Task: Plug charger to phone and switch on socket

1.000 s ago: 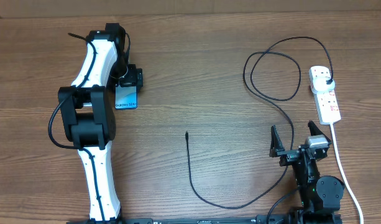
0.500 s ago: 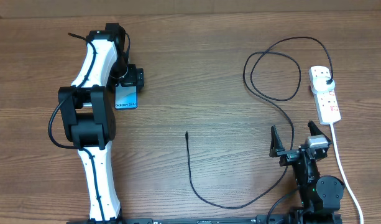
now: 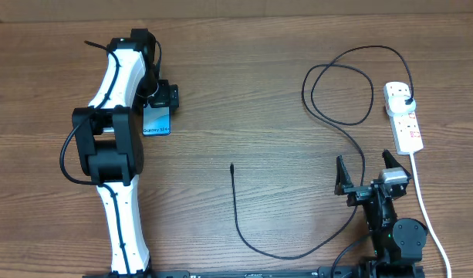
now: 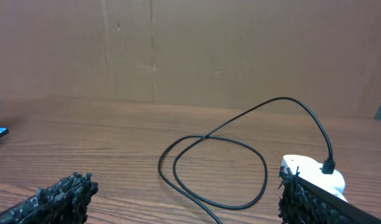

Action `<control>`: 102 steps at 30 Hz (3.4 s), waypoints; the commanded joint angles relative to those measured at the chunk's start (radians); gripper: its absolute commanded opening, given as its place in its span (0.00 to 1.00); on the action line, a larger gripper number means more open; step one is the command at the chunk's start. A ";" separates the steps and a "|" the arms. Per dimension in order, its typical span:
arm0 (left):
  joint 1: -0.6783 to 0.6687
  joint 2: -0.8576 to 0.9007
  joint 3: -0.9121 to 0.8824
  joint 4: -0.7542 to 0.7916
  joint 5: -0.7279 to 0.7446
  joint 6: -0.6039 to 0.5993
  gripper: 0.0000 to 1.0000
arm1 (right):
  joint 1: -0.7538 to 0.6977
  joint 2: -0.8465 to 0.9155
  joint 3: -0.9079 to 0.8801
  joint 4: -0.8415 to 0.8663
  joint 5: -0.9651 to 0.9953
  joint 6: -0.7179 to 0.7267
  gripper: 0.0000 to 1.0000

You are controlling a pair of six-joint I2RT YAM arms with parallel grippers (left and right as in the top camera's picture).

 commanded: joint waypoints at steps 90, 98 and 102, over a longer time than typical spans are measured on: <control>-0.011 0.053 -0.019 -0.014 0.034 0.049 0.04 | 0.006 -0.006 -0.011 0.005 0.002 0.007 1.00; -0.010 0.053 0.032 -0.039 0.021 0.054 0.04 | 0.006 -0.006 -0.011 0.005 0.002 0.007 1.00; -0.010 0.053 0.064 -0.052 0.021 0.054 0.04 | 0.006 -0.006 -0.011 0.005 0.002 0.007 1.00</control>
